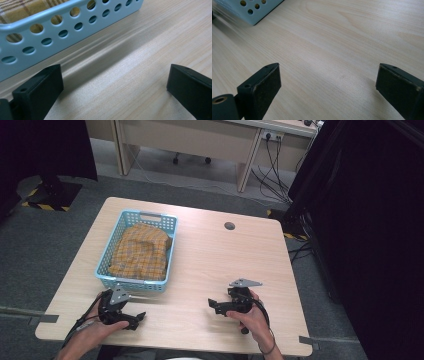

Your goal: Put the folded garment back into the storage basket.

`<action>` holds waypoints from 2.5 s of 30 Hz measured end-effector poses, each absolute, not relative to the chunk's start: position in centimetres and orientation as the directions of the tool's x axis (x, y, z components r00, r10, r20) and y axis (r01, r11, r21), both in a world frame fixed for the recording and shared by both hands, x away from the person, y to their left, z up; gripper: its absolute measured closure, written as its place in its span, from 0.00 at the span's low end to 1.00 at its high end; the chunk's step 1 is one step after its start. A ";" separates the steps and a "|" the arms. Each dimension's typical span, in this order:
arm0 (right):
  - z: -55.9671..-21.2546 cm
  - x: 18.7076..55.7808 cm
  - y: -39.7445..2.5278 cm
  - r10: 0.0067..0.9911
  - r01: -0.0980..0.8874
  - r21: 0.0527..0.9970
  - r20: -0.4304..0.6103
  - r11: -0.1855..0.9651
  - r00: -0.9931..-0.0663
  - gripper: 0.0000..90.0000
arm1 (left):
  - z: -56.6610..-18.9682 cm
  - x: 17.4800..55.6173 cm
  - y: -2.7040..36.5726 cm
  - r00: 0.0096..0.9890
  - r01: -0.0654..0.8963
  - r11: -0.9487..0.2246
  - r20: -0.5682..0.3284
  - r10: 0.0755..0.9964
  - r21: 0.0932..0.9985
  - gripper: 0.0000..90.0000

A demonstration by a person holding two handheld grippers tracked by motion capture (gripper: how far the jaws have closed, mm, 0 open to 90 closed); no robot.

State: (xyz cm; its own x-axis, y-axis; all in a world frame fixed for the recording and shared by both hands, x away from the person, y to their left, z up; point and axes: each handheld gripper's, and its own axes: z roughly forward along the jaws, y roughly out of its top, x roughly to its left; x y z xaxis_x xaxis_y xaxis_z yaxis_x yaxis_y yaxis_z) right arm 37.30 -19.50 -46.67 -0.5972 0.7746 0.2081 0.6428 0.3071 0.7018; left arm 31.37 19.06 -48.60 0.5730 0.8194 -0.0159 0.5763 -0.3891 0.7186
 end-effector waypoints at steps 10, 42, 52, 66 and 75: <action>-46.7 37.0 -20.1 0.780 0.642 0.706 0.206 0.300 -0.591 0.07 | -48.6 31.4 19.1 0.573 0.576 -0.389 -0.016 0.819 0.719 0.00; -47.0 35.6 -22.1 0.798 0.652 0.707 0.210 0.275 -0.565 0.07 | -48.6 31.4 19.1 0.573 0.576 -0.389 -0.016 0.819 0.719 0.00; -47.0 35.2 -22.5 0.800 0.653 0.709 0.214 0.269 -0.561 0.07 | -48.6 31.4 19.1 0.573 0.576 -0.389 -0.016 0.819 0.719 0.00; -47.1 34.6 -22.9 0.800 0.653 0.709 0.214 0.267 -0.560 0.07 | -48.6 31.4 19.1 0.573 0.576 -0.389 -0.016 0.819 0.719 0.00; -47.1 34.2 -23.3 0.802 0.655 0.712 0.224 0.254 -0.554 0.07 | -48.6 31.4 19.1 0.573 0.577 -0.389 -0.016 0.819 0.718 0.00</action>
State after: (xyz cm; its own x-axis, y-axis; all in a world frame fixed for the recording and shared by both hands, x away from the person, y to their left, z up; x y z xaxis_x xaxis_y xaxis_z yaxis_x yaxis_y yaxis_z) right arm 34.21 -23.32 -47.10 -0.5542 0.8017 0.2241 0.6549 0.2537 0.7119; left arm 31.37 19.06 -48.60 0.5729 0.8195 -0.0156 0.5765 -0.3893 0.7184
